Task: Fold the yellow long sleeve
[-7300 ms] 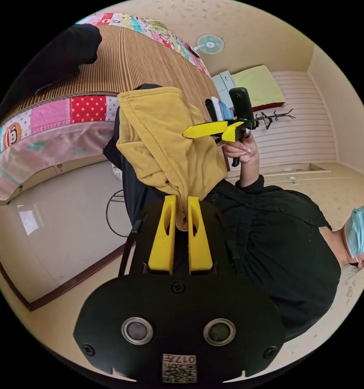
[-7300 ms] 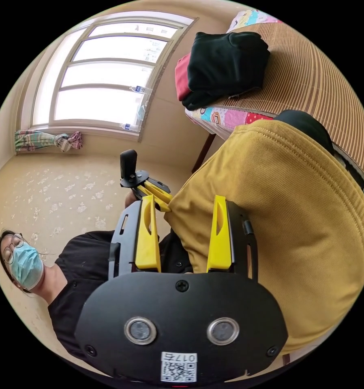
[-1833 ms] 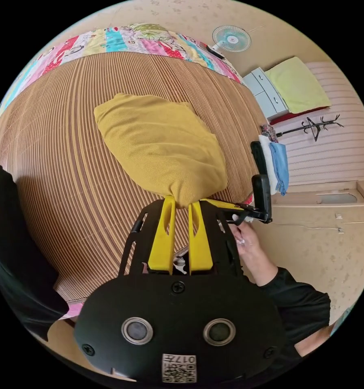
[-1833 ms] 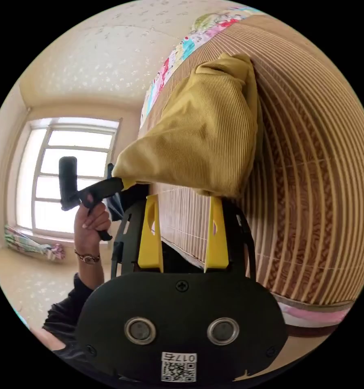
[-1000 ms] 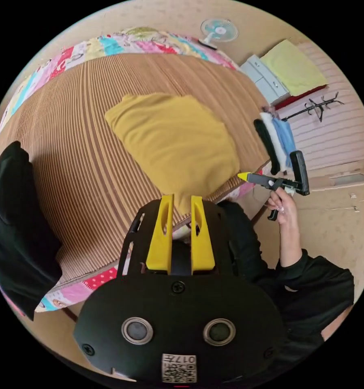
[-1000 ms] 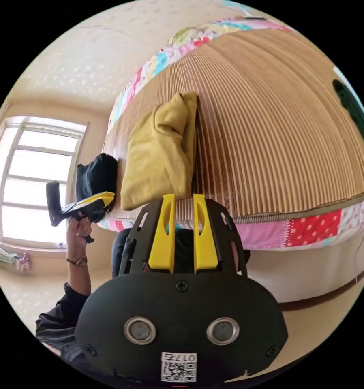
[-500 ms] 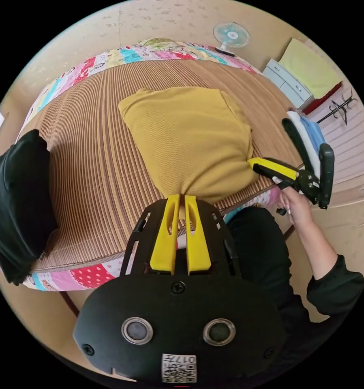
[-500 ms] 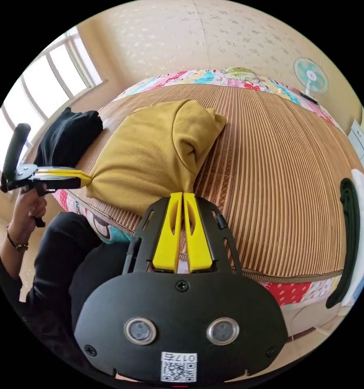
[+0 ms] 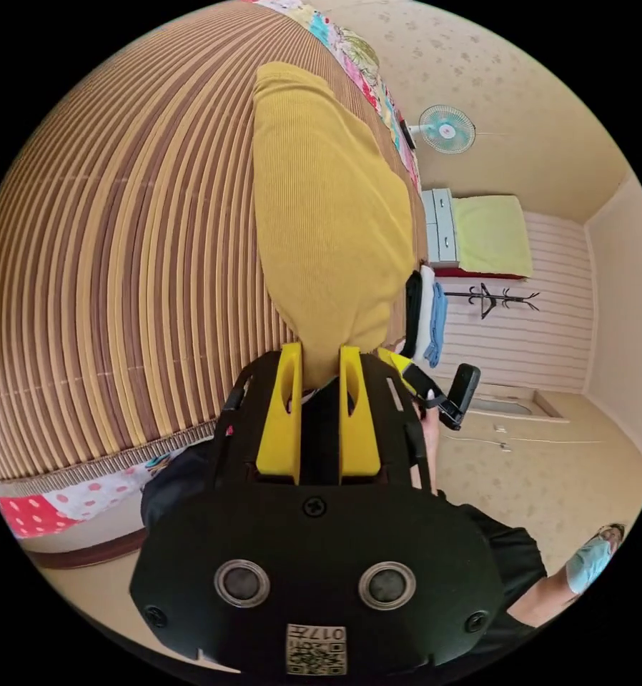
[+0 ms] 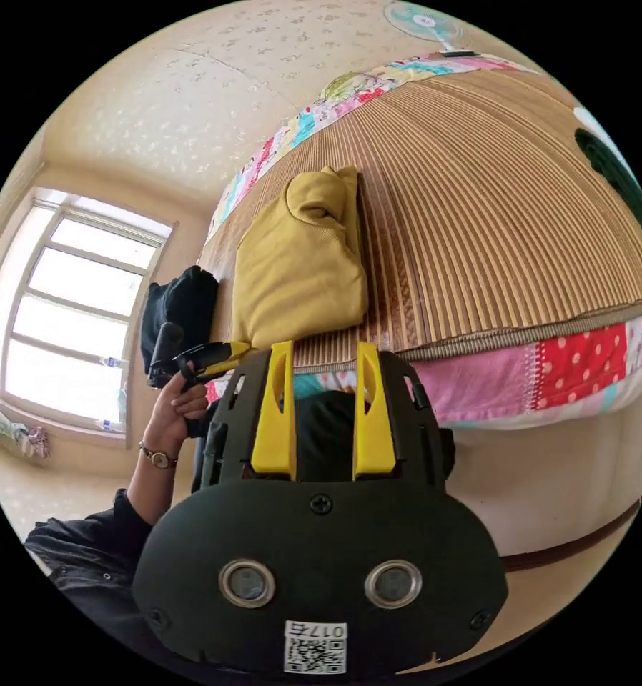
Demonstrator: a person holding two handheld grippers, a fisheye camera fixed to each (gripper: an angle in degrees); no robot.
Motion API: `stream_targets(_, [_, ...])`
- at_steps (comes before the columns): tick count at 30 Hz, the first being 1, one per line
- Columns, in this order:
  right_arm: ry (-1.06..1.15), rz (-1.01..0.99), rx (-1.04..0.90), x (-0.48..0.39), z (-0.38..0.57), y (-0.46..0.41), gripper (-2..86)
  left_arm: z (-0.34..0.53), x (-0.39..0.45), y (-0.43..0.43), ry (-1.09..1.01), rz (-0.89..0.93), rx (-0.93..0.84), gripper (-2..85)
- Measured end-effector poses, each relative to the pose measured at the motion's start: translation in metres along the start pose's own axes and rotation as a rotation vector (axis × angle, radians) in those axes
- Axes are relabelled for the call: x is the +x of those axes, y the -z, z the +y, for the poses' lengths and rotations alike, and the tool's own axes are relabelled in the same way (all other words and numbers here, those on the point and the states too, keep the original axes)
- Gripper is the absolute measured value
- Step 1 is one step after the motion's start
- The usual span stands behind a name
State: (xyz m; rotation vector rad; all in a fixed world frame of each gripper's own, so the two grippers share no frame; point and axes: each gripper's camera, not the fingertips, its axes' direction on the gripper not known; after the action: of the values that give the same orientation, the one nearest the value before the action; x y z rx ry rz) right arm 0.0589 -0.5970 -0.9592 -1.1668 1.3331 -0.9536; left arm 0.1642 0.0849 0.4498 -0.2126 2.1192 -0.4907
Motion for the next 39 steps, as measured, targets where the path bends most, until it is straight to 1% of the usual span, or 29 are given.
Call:
stream_targets(2, [-0.078, -0.172, 0.032, 0.032, 0.004, 0.013, 15.8, 0.007, -0.002, 0.007, -0.008, 0.067, 0.006, 6.6])
stream_targets(4, [-0.155, -0.214, 0.058, 0.056, 0.007, 0.023, 17.0, 0.022, -0.003, 0.018, -0.001, 0.146, 0.03, 6.5])
stream_targets(6, [-0.186, -0.271, 0.073, 0.074, 0.008, 0.031, 17.7, 0.037, -0.003, 0.026, 0.007, 0.178, 0.043, 6.5])
stream_targets(8, [-0.173, -0.309, 0.102, 0.082, 0.008, 0.043, 18.8, 0.052, -0.003, 0.034, 0.004, 0.146, 0.044, 6.6])
stream_targets(10, [-0.121, -0.278, 0.129, 0.076, 0.006, 0.052, 19.5, 0.068, -0.005, 0.045, 0.008, 0.043, 0.056, 8.0])
stream_targets(11, [-0.083, -0.256, 0.123, 0.072, 0.002, 0.053, 20.2, 0.072, -0.006, 0.049, 0.008, 0.023, 0.074, 8.6])
stream_targets(13, [-0.032, -0.256, 0.094, 0.069, -0.009, 0.049, 21.6, 0.081, -0.008, 0.07, -0.012, -0.012, 0.195, 12.6])
stream_targets(15, [0.001, -0.288, 0.067, 0.069, -0.022, 0.041, 22.9, 0.078, -0.006, 0.081, -0.044, -0.047, 0.262, 14.4])
stream_targets(18, [0.026, -0.293, -0.01, 0.071, -0.045, 0.019, 23.4, 0.056, -0.005, 0.074, -0.065, -0.182, 0.222, 17.1])
stream_targets(20, [0.049, -0.278, -0.039, 0.068, -0.057, 0.006, 21.4, 0.043, -0.006, 0.062, -0.084, -0.202, 0.188, 16.4])
stream_targets(23, [0.078, -0.181, -0.079, 0.064, -0.067, -0.01, 17.2, 0.025, -0.012, 0.045, -0.078, -0.108, 0.13, 14.8])
stream_targets(25, [0.064, -0.163, -0.081, 0.065, -0.07, -0.012, 16.1, 0.017, -0.021, 0.033, -0.034, -0.03, 0.109, 13.3])
stream_targets(27, [0.04, -0.164, -0.094, 0.067, -0.073, -0.012, 15.3, 0.017, -0.027, 0.027, -0.013, 0.015, 0.107, 12.3])
stream_targets(29, [0.017, -0.238, -0.177, 0.07, -0.077, -0.014, 14.0, 0.023, -0.027, 0.027, -0.011, 0.027, 0.112, 11.1])
stream_targets(32, [0.067, -0.342, -0.182, 0.055, -0.069, -0.004, 12.9, 0.048, -0.009, 0.04, -0.052, -0.031, 0.189, 10.1])
stream_targets(35, [0.152, -0.333, -0.194, 0.018, -0.063, 0.002, 12.4, 0.078, 0.012, 0.063, -0.078, -0.053, 0.266, 9.9])
stream_targets(39, [0.26, -0.417, -0.162, -0.039, -0.067, 0.01, 11.9, 0.12, 0.049, 0.127, -0.148, -0.094, 0.415, 9.5])
